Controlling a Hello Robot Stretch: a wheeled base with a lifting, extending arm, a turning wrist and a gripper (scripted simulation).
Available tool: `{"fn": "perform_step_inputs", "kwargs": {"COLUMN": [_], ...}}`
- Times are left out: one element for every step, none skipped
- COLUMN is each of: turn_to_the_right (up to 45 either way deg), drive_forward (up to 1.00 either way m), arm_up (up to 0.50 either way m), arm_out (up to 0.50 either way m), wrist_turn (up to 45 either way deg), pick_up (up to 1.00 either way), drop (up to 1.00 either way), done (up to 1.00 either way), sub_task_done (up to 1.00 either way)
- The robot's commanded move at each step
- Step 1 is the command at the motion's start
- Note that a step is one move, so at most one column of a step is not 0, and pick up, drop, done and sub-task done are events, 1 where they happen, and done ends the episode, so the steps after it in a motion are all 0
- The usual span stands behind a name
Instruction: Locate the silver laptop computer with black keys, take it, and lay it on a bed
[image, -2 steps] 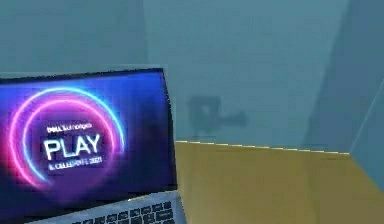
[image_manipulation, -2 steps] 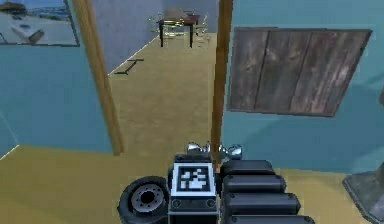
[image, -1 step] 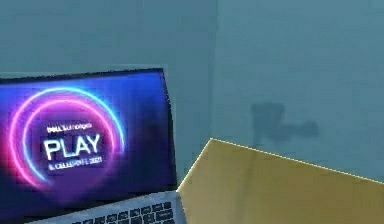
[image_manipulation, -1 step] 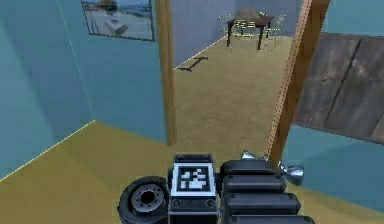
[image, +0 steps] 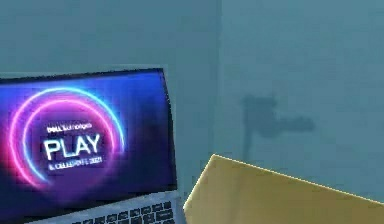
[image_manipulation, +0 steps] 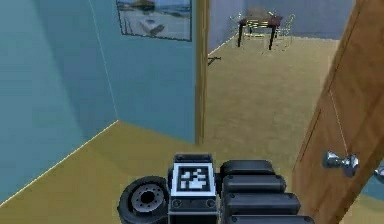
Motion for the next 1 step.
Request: {"fn": "perform_step_inputs", "kwargs": {"turn_to_the_right": [45.0], "drive_forward": [0.0], "arm_up": [0.0], "arm_out": [0.0], "wrist_turn": [0.0], "pick_up": [0.0], "drop": [0.0], "done": [0.0], "sub_task_done": [0.0]}}
